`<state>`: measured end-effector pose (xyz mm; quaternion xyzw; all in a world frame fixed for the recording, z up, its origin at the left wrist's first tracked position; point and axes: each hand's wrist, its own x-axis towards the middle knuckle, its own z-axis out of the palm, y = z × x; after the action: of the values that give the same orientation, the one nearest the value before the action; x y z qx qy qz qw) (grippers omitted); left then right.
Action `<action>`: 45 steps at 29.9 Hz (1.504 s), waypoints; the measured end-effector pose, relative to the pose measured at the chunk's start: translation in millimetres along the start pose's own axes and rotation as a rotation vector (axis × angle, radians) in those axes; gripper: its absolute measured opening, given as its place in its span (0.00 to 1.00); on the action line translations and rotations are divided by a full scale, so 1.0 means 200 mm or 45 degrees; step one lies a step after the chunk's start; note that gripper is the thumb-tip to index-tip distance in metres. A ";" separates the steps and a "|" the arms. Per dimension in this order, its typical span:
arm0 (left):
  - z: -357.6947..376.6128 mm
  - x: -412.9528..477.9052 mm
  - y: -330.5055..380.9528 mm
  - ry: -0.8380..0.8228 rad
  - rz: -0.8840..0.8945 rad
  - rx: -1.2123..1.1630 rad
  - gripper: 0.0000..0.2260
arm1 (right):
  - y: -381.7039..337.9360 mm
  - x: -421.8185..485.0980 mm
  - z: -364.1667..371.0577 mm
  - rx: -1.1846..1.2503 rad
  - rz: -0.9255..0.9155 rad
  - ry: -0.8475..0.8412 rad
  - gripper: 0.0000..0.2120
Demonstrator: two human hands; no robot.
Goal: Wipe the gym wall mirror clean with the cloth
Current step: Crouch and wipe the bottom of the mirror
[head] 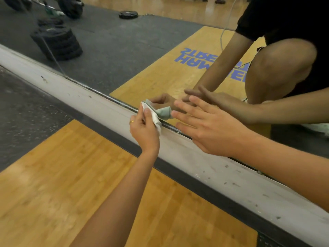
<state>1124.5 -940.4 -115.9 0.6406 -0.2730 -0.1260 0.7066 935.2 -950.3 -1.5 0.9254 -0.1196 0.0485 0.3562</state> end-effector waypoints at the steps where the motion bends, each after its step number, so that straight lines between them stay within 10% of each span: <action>1: 0.00 0.02 0.00 0.023 0.009 -0.013 0.14 | -0.01 0.00 0.01 -0.025 0.004 -0.014 0.25; 21: -0.06 0.75 -0.02 0.419 -0.062 0.128 0.16 | -0.01 -0.02 0.11 -0.314 -0.020 -0.071 0.22; 28: -0.09 0.67 -0.10 0.272 0.167 0.176 0.17 | -0.01 -0.02 0.09 -0.086 0.014 -0.021 0.27; 45: -0.44 1.67 -0.19 0.240 -0.112 0.437 0.15 | -0.01 -0.01 0.09 -0.088 0.029 -0.043 0.16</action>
<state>1453.1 -1049.6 -81.2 0.7718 -0.1950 -0.0478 0.6033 932.8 -960.3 -15.9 0.9118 -0.1379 0.0326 0.3854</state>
